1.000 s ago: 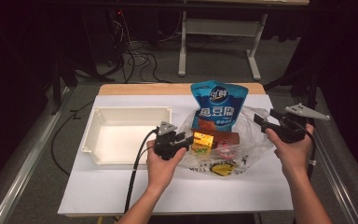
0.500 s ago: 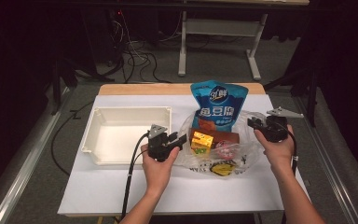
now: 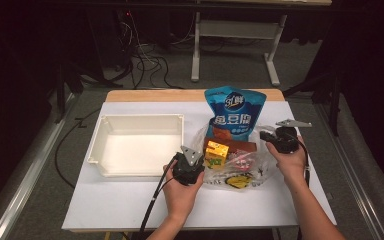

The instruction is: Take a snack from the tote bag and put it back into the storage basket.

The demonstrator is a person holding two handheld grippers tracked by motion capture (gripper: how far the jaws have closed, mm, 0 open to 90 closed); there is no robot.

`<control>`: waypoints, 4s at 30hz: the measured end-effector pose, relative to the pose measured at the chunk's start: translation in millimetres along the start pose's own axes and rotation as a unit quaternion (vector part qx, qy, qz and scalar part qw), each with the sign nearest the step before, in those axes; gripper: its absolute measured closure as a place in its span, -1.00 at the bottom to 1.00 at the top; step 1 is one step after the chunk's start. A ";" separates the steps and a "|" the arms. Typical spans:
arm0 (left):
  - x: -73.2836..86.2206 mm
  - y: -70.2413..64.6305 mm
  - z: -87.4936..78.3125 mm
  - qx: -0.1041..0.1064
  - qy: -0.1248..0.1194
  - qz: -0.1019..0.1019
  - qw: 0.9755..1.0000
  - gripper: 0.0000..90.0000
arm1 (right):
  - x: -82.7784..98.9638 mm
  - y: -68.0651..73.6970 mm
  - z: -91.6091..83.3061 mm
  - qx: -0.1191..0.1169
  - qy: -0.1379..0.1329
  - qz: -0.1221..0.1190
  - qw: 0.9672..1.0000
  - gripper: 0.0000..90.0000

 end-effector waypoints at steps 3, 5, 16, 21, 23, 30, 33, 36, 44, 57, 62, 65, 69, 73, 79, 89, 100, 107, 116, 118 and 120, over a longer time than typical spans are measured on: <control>6.7 -2.0 1.6 -0.005 0.002 0.000 1.000 0.49 | 7.1 -4.1 0.1 0.001 0.008 0.014 1.000 0.96; 14.2 -1.9 6.5 -0.004 0.018 0.001 1.000 0.54 | 11.3 -8.0 -0.2 0.003 0.011 0.019 1.000 0.97; 28.0 4.1 10.1 0.026 0.059 -0.031 0.997 0.93 | 25.3 -8.0 10.6 -0.007 0.045 0.005 0.999 1.00; 31.4 9.4 1.8 0.044 0.061 -0.053 0.996 0.95 | 37.1 -15.9 22.6 0.026 0.073 -0.001 0.997 1.00; 32.0 11.6 1.5 0.058 0.062 -0.075 0.994 0.95 | 41.8 -21.9 20.7 0.066 0.075 -0.001 0.995 1.00; 32.1 13.2 -1.7 0.101 0.063 -0.075 0.990 0.66 | 36.4 -10.8 -10.8 0.038 0.022 0.005 0.999 0.23; 31.7 13.3 -7.8 0.106 0.072 -0.059 0.990 0.20 | 31.3 6.0 -50.6 0.037 -0.030 0.022 0.999 -0.06; 32.6 12.2 -10.9 0.117 0.078 -0.056 0.988 0.07 | 34.5 16.9 -65.1 0.028 -0.036 0.016 0.999 -0.03; 38.5 8.4 -20.5 0.102 0.068 0.012 0.992 0.58 | 71.9 10.9 -63.1 0.034 0.065 0.013 0.997 0.91; 40.8 20.1 -22.4 0.131 0.065 -0.057 0.988 0.80 | 58.5 -5.2 -95.0 0.051 -0.001 0.010 0.999 0.25; 40.7 17.5 -23.5 0.125 0.060 -0.042 0.989 0.77 | 29.2 5.4 -119.9 0.030 -0.056 0.025 0.998 0.00; 40.4 19.4 -24.2 0.122 0.056 -0.049 0.990 0.77 | 15.8 11.3 -127.8 0.037 -0.075 0.015 0.996 -0.06; 40.5 18.6 -24.2 0.123 0.056 -0.046 0.990 0.77 | -13.2 24.9 -130.7 0.026 -0.105 0.000 0.994 -0.13; 40.5 18.7 -24.2 0.124 0.056 -0.047 0.990 0.76 | -28.8 28.9 -121.8 0.021 -0.110 -0.007 0.994 -0.16; 40.6 19.0 -23.8 0.126 0.058 -0.049 0.989 0.75 | -54.4 36.3 -95.8 0.003 -0.105 -0.018 0.994 -0.19; 40.6 18.8 -23.9 0.127 0.057 -0.049 0.989 0.75 | -76.3 42.8 -50.6 -0.006 -0.099 -0.020 0.995 -0.20; 40.6 18.9 -23.8 0.128 0.058 -0.049 0.989 0.75 | -77.9 47.6 -9.9 -0.010 -0.086 -0.013 0.996 -0.23; 40.6 18.5 -23.6 0.129 0.056 -0.048 0.989 0.75 | -84.4 47.8 5.3 -0.027 -0.093 0.004 0.995 -0.11; 40.5 17.8 -23.6 0.131 0.058 -0.045 0.989 0.75 | -77.6 63.8 12.0 0.013 -0.065 -0.068 0.996 0.59; 40.5 17.8 -23.7 0.132 0.058 -0.045 0.989 0.75 | -77.1 67.8 11.4 0.014 -0.060 -0.082 0.995 0.85; 40.5 18.2 -23.9 0.132 0.057 -0.046 0.989 0.75 | -76.4 72.3 11.0 0.021 -0.055 -0.097 0.994 0.95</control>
Point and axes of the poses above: each handheld gripper's, and its own axes: z roughly forward along the jaws, x roughly out of its underside, y roughly to its left, the point moved 4 cm from there along z, roughly forward along the jaws, and after that the axes turned 14 degrees about -y, right-handed, at the moved point
